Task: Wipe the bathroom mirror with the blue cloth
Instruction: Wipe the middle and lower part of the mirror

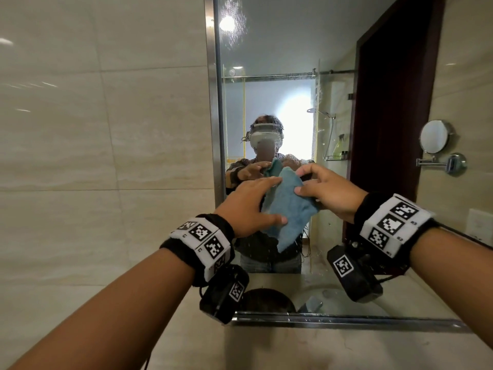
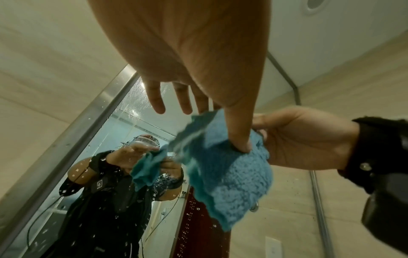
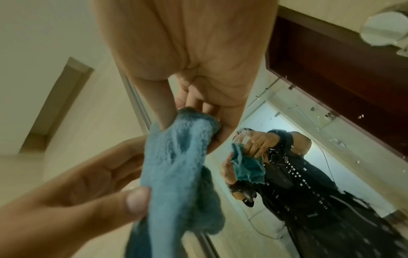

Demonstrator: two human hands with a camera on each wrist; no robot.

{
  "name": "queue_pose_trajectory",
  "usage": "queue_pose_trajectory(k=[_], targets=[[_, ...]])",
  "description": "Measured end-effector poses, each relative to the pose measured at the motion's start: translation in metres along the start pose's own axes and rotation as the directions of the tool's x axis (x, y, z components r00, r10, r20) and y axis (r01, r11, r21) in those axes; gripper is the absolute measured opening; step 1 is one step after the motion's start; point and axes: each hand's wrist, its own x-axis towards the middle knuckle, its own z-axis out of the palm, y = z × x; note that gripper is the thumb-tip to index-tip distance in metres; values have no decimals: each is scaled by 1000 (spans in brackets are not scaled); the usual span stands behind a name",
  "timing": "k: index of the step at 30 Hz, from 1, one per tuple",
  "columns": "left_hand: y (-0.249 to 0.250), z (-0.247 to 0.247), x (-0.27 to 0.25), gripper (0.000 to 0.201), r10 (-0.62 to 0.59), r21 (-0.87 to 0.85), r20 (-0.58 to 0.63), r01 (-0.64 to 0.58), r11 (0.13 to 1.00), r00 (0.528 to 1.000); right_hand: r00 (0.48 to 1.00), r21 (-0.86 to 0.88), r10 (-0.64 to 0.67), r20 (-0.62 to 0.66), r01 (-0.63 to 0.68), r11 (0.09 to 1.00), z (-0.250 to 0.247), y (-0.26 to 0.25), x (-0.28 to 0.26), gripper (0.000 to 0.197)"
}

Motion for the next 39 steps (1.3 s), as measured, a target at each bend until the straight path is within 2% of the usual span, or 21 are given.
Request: queue_pose_trajectory(k=[2,4,6,8,10,12,14,16,20,23,26,29,32,34,36,39], targets=[[1,1,2,74,-6,-28,-3,6,1000,1000,1000,95,-13,26,10,995,1,-3,0,23],[2,0,3,58,-11,-7,-27,11,1000,1000,999,89,-18,33,15,996,-1,-5,1,25],[4,-2,2,40,-49,91,-52,54,994,997,997,-85,-62,34,65,994,-3,-4,2,23],[4,-2,2,33,-99,123,-84,109,986,992,987,-360,-142,79,161,919,-6,-2,2,20],[5,-2,3,34,-144,69,-100,151,986,985,968,-553,-201,153,252,794,-6,1,1,42],[7,-2,4,31,-169,5,-103,170,985,980,953,-642,-229,197,302,705,-3,1,1,62],[7,-3,5,29,-173,-68,-93,167,984,981,954,-629,-258,152,294,719,0,2,0,57],[6,-4,5,32,-164,-105,-92,154,982,982,957,-594,-277,90,275,756,0,3,1,35],[-5,-8,6,50,-118,-106,-56,112,988,991,966,-647,-254,46,223,729,-1,5,5,11],[-11,-12,11,45,-64,82,-118,74,994,991,969,-557,-233,81,238,796,2,4,7,16],[-10,-17,17,39,-68,297,-151,111,948,986,973,-463,-182,143,228,856,1,7,15,24],[-11,-19,29,38,-26,301,-194,84,950,981,983,-345,-145,114,176,922,-2,11,25,32],[-12,-18,39,39,-15,299,-204,77,951,979,974,-367,-226,19,217,904,-5,14,40,36],[-13,-17,44,37,23,264,-286,56,963,958,948,-480,-300,-106,215,850,-10,10,53,27],[-13,-17,53,34,37,177,-376,32,984,926,894,-583,-398,-205,215,783,-14,2,66,24],[-12,-16,70,31,-2,-7,-412,-1,1000,911,808,-648,-534,-248,271,712,-13,-11,84,15]])
